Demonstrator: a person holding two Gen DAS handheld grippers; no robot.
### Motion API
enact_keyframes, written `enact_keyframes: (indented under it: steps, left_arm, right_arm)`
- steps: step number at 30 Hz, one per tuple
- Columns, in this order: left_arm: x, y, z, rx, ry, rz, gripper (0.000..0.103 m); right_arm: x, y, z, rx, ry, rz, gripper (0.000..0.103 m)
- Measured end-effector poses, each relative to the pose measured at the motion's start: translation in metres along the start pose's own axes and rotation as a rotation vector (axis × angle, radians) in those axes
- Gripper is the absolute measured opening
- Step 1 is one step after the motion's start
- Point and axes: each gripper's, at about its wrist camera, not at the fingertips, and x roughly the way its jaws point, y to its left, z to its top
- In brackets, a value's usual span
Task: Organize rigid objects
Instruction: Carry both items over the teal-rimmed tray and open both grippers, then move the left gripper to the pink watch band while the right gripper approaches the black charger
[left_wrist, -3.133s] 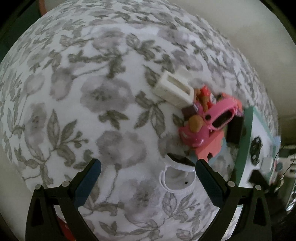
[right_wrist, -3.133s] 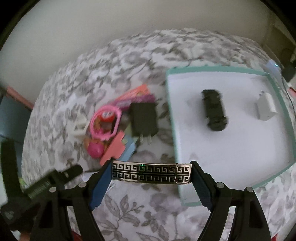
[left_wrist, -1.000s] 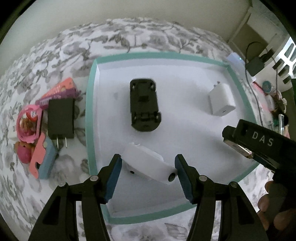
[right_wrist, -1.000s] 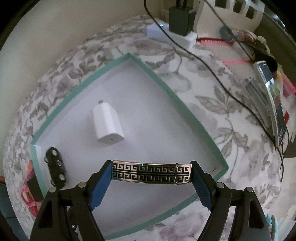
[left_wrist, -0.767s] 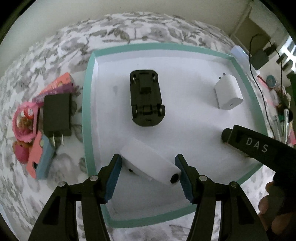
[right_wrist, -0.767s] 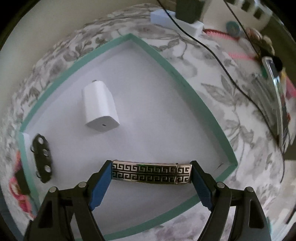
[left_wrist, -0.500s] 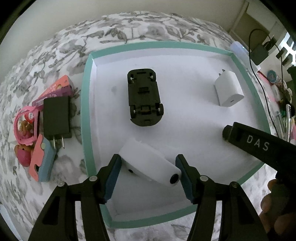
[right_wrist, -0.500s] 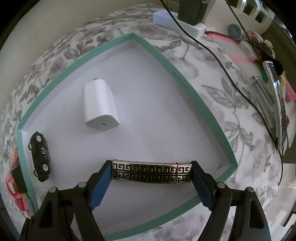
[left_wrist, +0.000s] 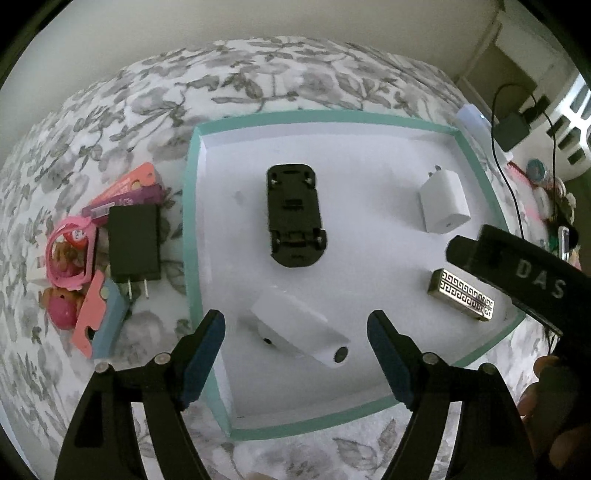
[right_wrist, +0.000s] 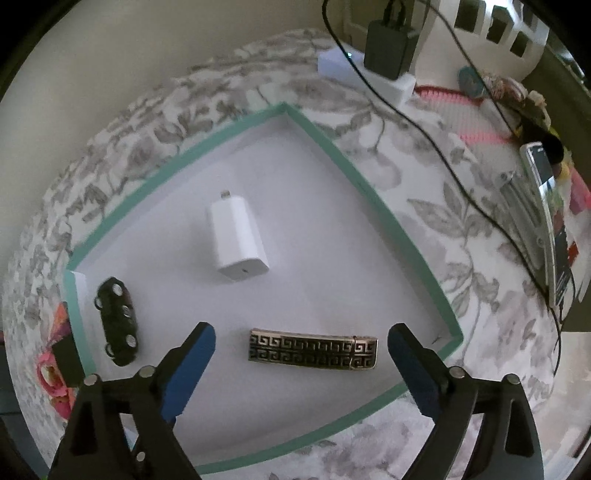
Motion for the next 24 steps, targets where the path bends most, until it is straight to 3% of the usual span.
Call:
enact_keyframes:
  steps: [7, 8, 10, 15, 24]
  left_arm:
    - [-0.019, 0.035, 0.008, -0.123, -0.072, 0.004, 0.082]
    - [-0.023, 0.043, 0.01, -0.157, -0.093, -0.001, 0.093]
    - [-0.03, 0.06, 0.014, -0.223, -0.134, -0.003, 0.103]
    - [-0.046, 0.105, 0.017, -0.351, -0.205, 0.009, 0.103]
    - [-0.071, 0.183, 0.007, -0.514, -0.299, 0.098, 0.103]
  right_arm:
    - [-0.002, -0.005, 0.003, 0.009, -0.024, 0.018, 0.103]
    - [-0.002, -0.004, 0.002, 0.006, -0.027, 0.018, 0.103]
    - [-0.002, -0.002, 0.001, -0.006, -0.04, 0.019, 0.103]
    - [-0.006, 0.018, -0.001, -0.08, -0.073, 0.038, 0.103]
    - [-0.016, 0.071, -0.019, -0.218, -0.101, 0.172, 0.103]
